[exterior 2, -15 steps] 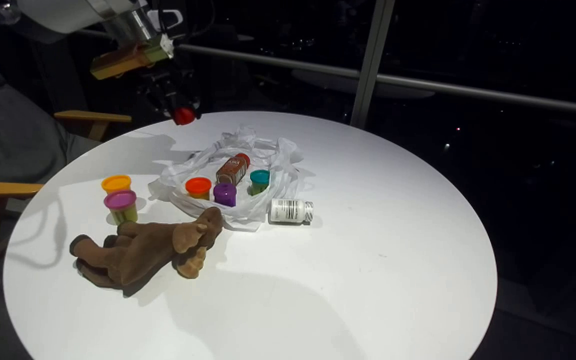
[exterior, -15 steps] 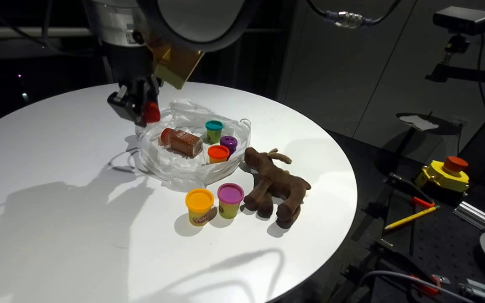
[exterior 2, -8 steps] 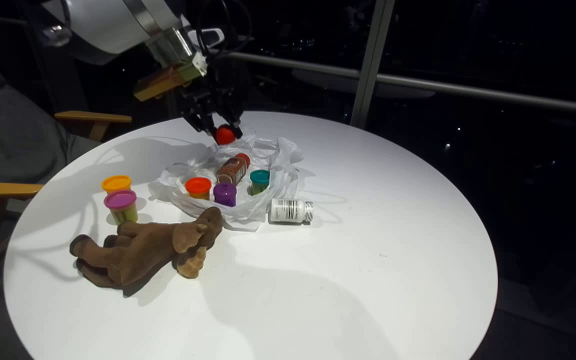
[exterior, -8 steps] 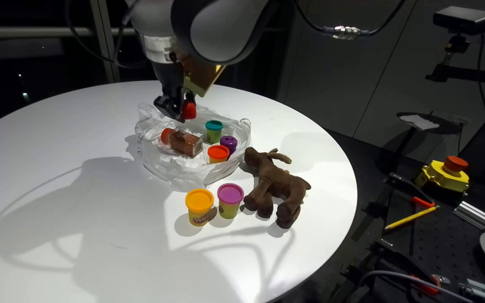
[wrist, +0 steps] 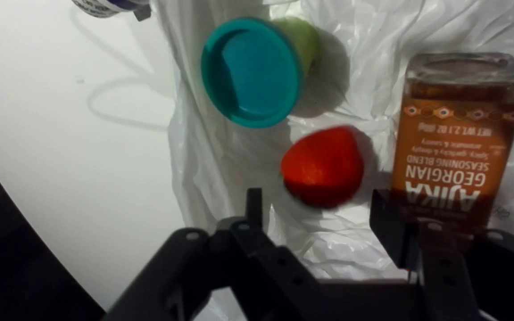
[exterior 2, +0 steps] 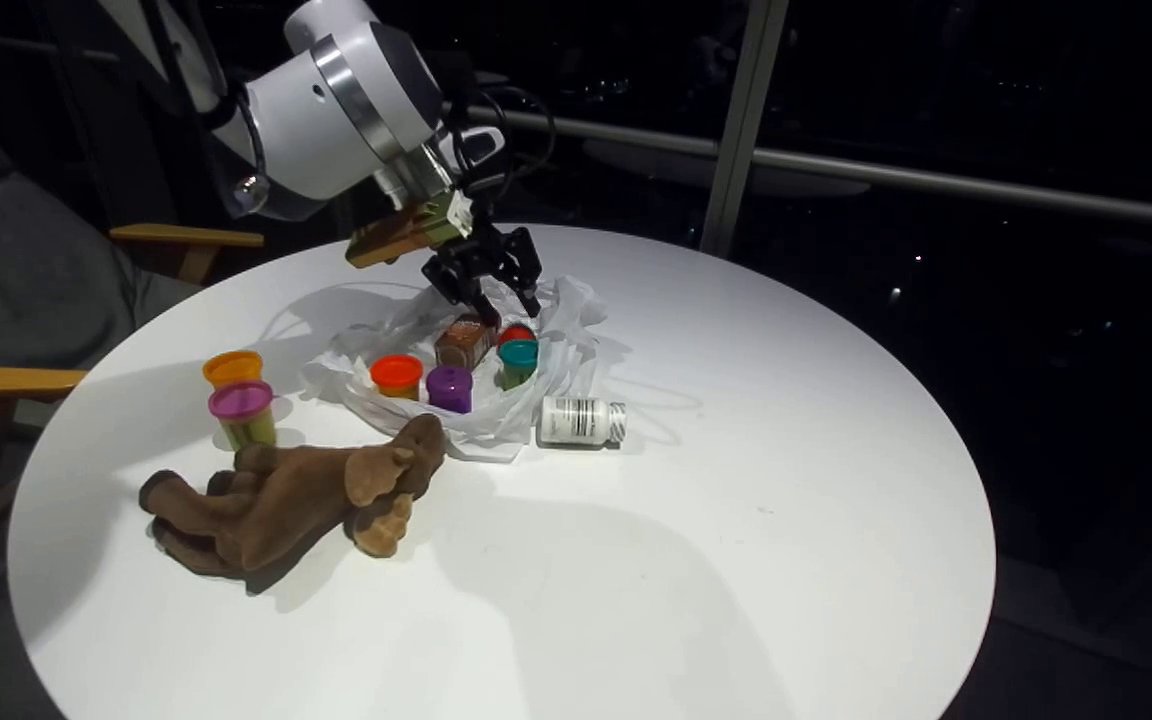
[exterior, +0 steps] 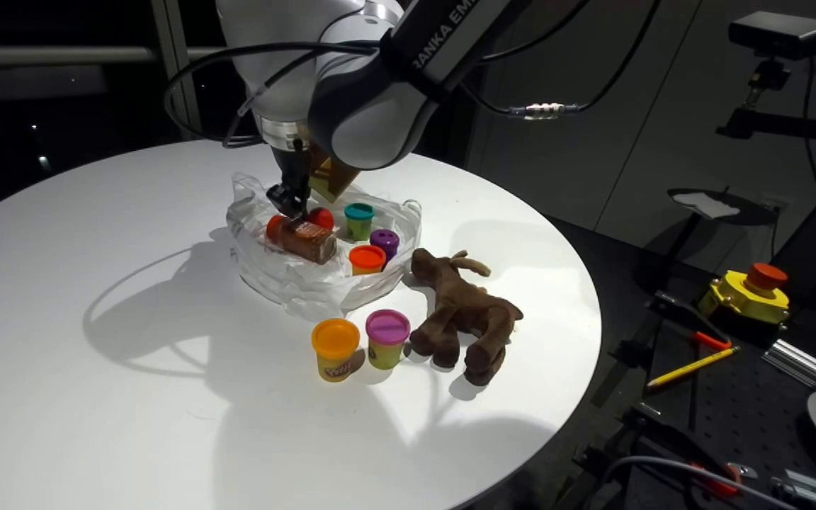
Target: Place the containers, strawberry toy and deer toy inside the white plastic bag
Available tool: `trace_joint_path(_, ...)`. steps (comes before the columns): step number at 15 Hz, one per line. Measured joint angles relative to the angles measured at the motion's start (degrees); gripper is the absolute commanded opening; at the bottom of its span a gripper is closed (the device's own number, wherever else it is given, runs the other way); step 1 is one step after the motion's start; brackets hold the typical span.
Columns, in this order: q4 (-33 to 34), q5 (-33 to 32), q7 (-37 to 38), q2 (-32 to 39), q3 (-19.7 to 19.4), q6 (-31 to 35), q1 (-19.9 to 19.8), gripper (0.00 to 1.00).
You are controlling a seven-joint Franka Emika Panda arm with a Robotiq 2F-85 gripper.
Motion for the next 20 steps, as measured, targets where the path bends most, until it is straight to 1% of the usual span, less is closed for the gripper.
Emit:
trace_joint_path(1, 0.06, -0.39, 0.63, 0.04, -0.35, 0.19, 0.40, 1.00)
trace_joint_path(5, -1.61, -1.70, 3.82, -2.09, -0.44, 0.22, 3.29, 1.00)
trace_joint_path(9, -7.48, -2.01, 6.67, -8.79, 0.83, -0.34, 7.17, 1.00)
trace_joint_path(11, -10.43, -2.51, 7.17, -12.77, 1.81, -1.28, 8.35, 1.00)
trace_joint_path(13, -13.41, -2.52, 6.46, -16.49, 4.15, -2.08, 7.95, 1.00)
trace_joint_path(15, -16.68, -1.42, 3.28, -19.48, 7.79, -2.26, 6.15, 1.00)
trace_joint_path(17, -19.90, 1.86, -2.11, -21.30, 12.11, -2.25, 3.40, 1.00)
trace_joint_path(20, -23.51, 9.24, -11.75, -21.61, 17.30, -1.99, -0.21, 1.00)
